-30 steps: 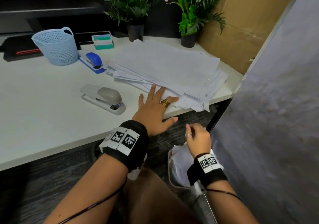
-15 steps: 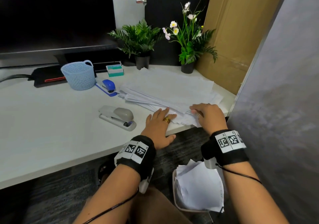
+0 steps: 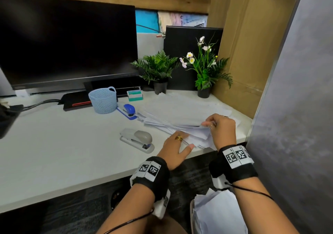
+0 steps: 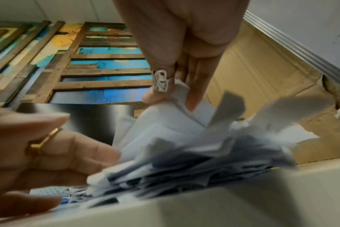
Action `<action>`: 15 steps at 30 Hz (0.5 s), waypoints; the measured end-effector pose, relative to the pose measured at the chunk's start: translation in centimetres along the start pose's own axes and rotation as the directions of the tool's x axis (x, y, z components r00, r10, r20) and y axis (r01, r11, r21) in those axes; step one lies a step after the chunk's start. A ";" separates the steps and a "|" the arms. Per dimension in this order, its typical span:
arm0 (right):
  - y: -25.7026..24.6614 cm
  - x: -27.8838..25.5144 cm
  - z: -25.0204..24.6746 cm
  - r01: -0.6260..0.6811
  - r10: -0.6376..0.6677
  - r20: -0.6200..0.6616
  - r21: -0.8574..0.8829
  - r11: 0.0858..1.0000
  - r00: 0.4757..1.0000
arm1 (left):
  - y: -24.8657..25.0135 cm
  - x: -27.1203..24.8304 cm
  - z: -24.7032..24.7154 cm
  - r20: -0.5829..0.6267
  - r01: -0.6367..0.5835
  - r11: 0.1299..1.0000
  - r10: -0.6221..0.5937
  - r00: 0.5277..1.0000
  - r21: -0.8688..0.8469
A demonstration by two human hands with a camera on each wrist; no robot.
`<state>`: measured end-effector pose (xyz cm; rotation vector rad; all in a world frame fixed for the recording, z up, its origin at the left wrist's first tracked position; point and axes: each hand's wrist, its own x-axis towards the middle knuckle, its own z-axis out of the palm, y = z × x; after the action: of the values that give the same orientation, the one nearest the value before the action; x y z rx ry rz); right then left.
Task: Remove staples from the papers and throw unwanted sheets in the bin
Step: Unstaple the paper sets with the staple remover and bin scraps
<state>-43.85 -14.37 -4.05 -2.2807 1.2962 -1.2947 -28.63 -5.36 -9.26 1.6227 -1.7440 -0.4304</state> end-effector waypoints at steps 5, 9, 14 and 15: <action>0.2 -0.3 -0.9 0.075 -0.064 0.219 -0.042 0.996 0.974 | 0.4 0.0 -0.1 -0.078 0.061 0.989 -0.072 0.994 -0.131; 0.2 -0.2 -0.8 0.151 -0.149 0.057 -0.035 0.988 0.987 | 0.1 0.1 0.1 -0.083 0.079 0.983 -0.093 0.992 -0.163; -2.6 0.2 -1.7 0.176 -0.170 -0.209 0.009 0.984 0.963 | 0.4 0.3 -0.3 -0.117 0.061 0.970 -0.091 0.989 -0.237; -3.2 0.3 -2.0 0.194 -0.166 -0.280 0.075 0.978 0.946 | 0.7 0.3 -0.7 -0.172 0.014 0.969 -0.058 0.983 -0.245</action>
<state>-43.47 -12.29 -0.88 -2.2540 1.0853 -1.7477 -28.71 -5.40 -8.22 1.4718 -1.4696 -0.4803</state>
